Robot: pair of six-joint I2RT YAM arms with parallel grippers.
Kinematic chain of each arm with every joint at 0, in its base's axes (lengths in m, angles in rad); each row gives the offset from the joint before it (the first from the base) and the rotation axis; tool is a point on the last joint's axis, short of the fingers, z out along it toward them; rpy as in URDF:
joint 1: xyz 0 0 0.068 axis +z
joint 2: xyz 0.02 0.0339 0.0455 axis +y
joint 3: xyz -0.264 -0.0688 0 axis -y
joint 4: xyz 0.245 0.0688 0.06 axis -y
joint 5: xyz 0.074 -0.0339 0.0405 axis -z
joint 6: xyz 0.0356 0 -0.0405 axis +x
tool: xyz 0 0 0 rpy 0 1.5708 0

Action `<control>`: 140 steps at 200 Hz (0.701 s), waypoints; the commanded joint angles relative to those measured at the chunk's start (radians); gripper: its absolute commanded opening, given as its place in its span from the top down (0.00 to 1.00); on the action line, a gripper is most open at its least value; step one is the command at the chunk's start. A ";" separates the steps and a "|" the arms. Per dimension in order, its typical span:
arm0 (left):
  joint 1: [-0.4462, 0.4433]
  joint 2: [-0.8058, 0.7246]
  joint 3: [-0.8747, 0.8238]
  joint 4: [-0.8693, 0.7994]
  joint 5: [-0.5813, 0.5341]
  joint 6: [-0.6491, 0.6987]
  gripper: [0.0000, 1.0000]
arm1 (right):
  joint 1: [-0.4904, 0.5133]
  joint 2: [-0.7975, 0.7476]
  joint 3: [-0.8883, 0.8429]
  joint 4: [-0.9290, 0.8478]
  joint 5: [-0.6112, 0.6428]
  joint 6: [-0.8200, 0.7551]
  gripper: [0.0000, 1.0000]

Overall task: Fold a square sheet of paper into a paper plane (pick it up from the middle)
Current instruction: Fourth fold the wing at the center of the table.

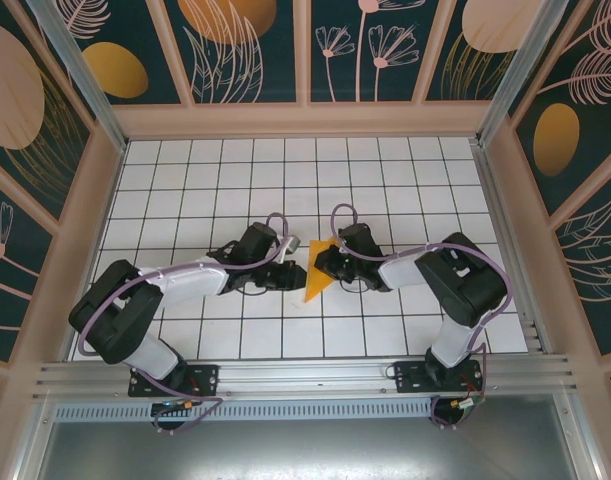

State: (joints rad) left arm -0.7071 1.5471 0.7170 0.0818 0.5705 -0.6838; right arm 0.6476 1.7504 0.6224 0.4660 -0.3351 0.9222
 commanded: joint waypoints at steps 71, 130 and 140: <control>-0.002 0.184 0.067 0.192 0.099 -0.058 0.83 | 0.004 0.080 -0.033 -0.147 0.091 -0.032 0.90; -0.003 0.270 0.035 0.153 0.080 -0.038 0.84 | 0.004 0.089 -0.032 -0.148 0.093 -0.032 0.90; -0.002 0.275 0.022 0.133 0.069 -0.029 0.84 | 0.004 0.090 -0.030 -0.148 0.093 -0.031 0.90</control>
State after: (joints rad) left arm -0.7071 1.7996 0.7673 0.2417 0.6449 -0.7307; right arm 0.6479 1.7535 0.6224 0.4706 -0.3344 0.9222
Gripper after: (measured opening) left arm 0.161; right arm 0.103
